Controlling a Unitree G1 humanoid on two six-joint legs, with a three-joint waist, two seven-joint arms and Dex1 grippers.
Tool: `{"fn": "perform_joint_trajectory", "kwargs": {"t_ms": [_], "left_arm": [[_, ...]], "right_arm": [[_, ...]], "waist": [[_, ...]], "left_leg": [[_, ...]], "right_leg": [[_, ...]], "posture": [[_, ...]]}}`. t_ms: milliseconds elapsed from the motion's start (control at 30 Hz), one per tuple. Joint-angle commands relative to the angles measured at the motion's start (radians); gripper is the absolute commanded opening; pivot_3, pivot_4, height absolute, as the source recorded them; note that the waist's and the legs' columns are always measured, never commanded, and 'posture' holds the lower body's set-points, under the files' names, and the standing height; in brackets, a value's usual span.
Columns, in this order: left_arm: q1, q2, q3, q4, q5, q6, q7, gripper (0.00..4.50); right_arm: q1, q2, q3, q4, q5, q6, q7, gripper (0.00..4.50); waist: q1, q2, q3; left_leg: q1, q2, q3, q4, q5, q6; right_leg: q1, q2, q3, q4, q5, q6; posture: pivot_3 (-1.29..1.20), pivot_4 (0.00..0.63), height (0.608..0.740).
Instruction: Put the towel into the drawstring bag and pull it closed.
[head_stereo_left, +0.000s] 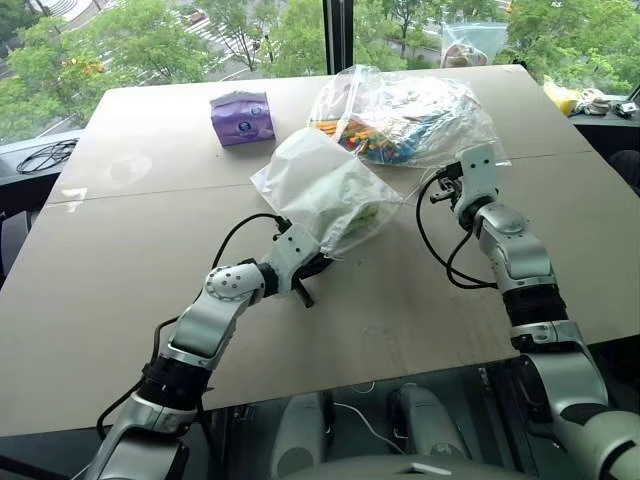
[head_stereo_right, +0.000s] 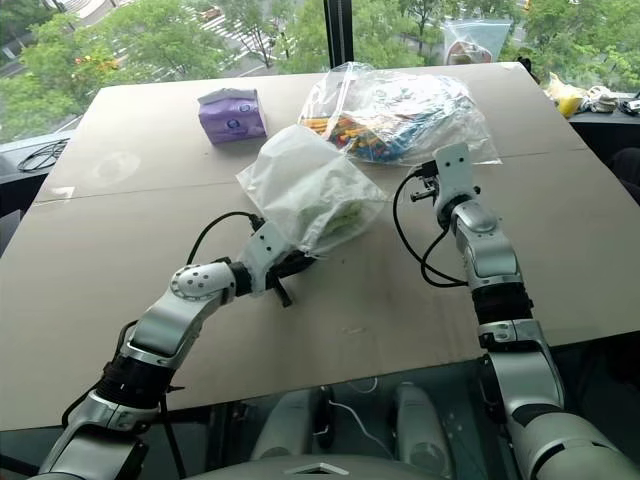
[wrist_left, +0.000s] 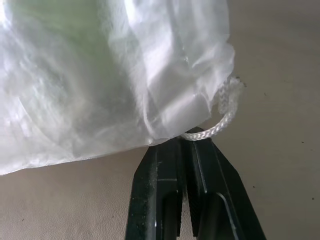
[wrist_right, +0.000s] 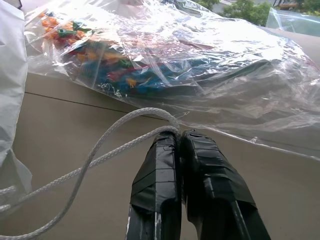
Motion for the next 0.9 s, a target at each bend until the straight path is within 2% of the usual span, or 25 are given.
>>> {"fn": "perform_joint_trajectory", "kwargs": {"t_ms": [33, 167, 300, 533, 700, 900], "left_arm": [[-0.029, 0.008, 0.1, 0.095, 0.094, -0.133, 0.153, 0.11], [-0.098, 0.034, 0.17, 0.17, 0.217, -0.409, 0.337, 0.11], [-0.161, 0.049, 0.246, 0.22, 0.286, -0.52, 0.485, 0.11], [-0.292, 0.114, 0.442, 0.231, 0.378, -0.541, 0.765, 0.11], [-0.306, 0.128, 0.491, 0.27, 0.381, -0.523, 0.828, 0.11], [-0.278, 0.093, 0.558, 0.279, 0.335, -0.453, 0.884, 0.11]], "right_arm": [[-0.044, -0.01, -0.027, 0.006, -0.028, -0.055, -0.057, 0.0], [-0.108, -0.053, 0.004, 0.076, -0.138, -0.176, -0.158, 0.0], [-0.165, -0.077, -0.006, 0.134, -0.203, -0.281, -0.266, 0.0], [-0.205, -0.12, -0.038, 0.16, -0.278, -0.415, -0.449, 0.0], [-0.197, -0.123, -0.058, 0.18, -0.276, -0.417, -0.504, 0.0], [-0.18, -0.124, -0.101, 0.194, -0.25, -0.384, -0.551, 0.0]], "waist": [[0.0, 0.0, 0.0], [0.003, 0.0, 0.001], [0.005, -0.001, 0.001], [0.005, -0.001, 0.001], [0.004, -0.001, 0.001], [0.003, -0.001, 0.001]], "left_leg": [[0.001, 0.0, 0.001, 0.0, 0.0, 0.0], [0.002, 0.0, 0.002, 0.0, 0.0, 0.0], [-0.001, 0.0, 0.006, 0.0, 0.0, 0.0], [-0.01, 0.0, 0.012, -0.003, 0.003, -0.004], [-0.009, 0.0, 0.015, -0.005, 0.003, -0.005], [-0.008, 0.0, 0.015, -0.005, 0.003, -0.005]], "right_leg": [[0.0, 0.0, 0.001, 0.001, 0.0, 0.0], [-0.001, 0.0, 0.002, 0.003, -0.001, 0.001], [-0.004, -0.002, 0.004, 0.002, 0.001, -0.001], [-0.011, -0.002, 0.004, -0.003, 0.001, 0.0], [-0.01, -0.002, 0.005, -0.004, 0.001, 0.0], [-0.01, -0.002, 0.005, -0.004, 0.002, 0.001]], "posture": [[0.0, 0.15, 0.74], [0.0, 0.15, 0.74], [0.0, 0.15, 0.74], [0.0, 0.15, 0.74], [0.0, 0.15, 0.74], [0.0, 0.15, 0.74]]}}
